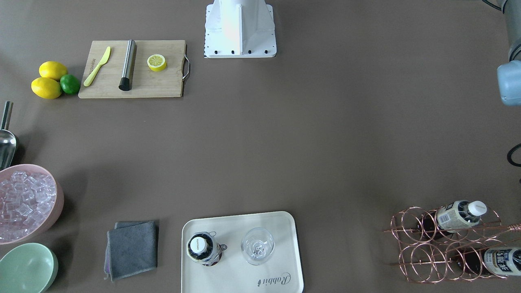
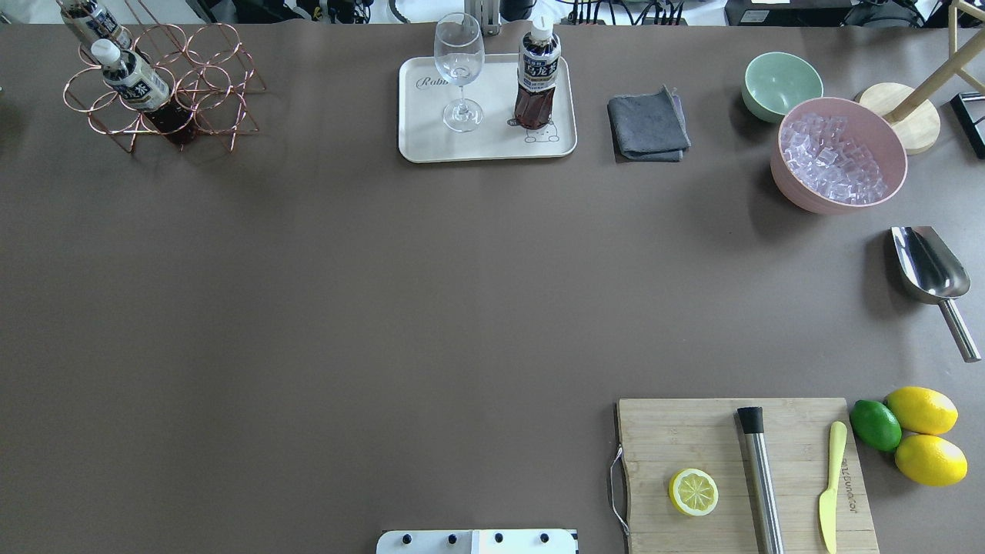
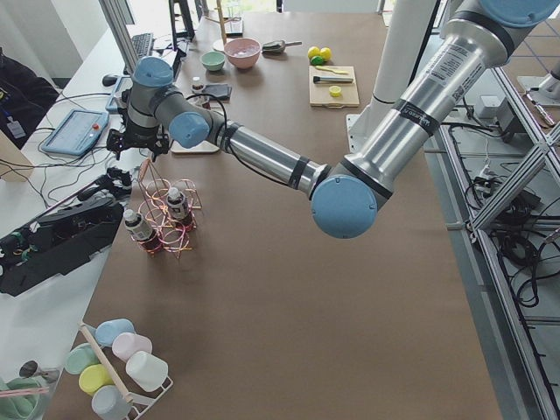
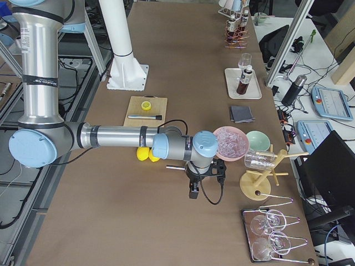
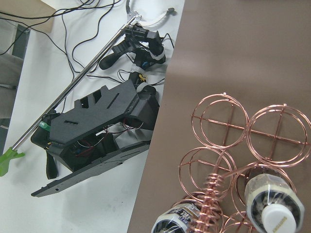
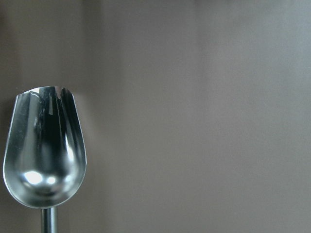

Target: Take tea from basket to plate

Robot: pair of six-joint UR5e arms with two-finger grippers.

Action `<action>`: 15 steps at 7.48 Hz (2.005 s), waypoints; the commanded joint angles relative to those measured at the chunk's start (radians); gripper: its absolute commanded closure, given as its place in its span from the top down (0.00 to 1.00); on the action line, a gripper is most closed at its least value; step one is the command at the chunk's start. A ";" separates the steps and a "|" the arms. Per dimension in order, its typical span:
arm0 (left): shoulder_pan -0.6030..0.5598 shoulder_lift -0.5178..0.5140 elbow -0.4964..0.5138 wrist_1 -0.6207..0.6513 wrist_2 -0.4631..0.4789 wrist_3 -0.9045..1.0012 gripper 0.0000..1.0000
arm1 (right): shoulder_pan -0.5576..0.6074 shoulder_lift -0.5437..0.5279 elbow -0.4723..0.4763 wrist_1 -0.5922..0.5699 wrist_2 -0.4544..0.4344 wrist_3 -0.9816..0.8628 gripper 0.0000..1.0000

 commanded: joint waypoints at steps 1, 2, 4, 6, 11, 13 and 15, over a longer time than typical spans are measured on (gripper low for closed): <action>0.000 0.091 -0.128 -0.049 -0.011 -0.372 0.98 | 0.000 0.004 0.012 0.009 0.029 0.123 0.99; -0.003 0.145 -0.165 -0.052 -0.102 -0.478 0.98 | 0.000 0.004 0.012 0.012 0.029 0.121 0.99; -0.091 0.252 -0.168 -0.052 -0.265 -0.662 0.98 | 0.000 0.009 0.005 0.047 0.028 0.122 0.99; -0.141 0.343 -0.168 -0.054 -0.348 -0.868 0.98 | 0.002 0.003 -0.001 0.053 0.023 0.125 0.99; -0.125 0.446 -0.161 0.198 -0.310 -0.638 0.98 | 0.014 0.003 0.003 0.053 0.029 0.128 0.99; -0.132 0.448 -0.181 0.439 -0.230 -0.545 0.98 | 0.018 0.004 0.000 0.053 0.029 0.128 0.99; -0.139 0.451 -0.182 0.561 -0.148 -0.525 0.98 | 0.018 0.004 0.003 0.053 0.029 0.128 0.99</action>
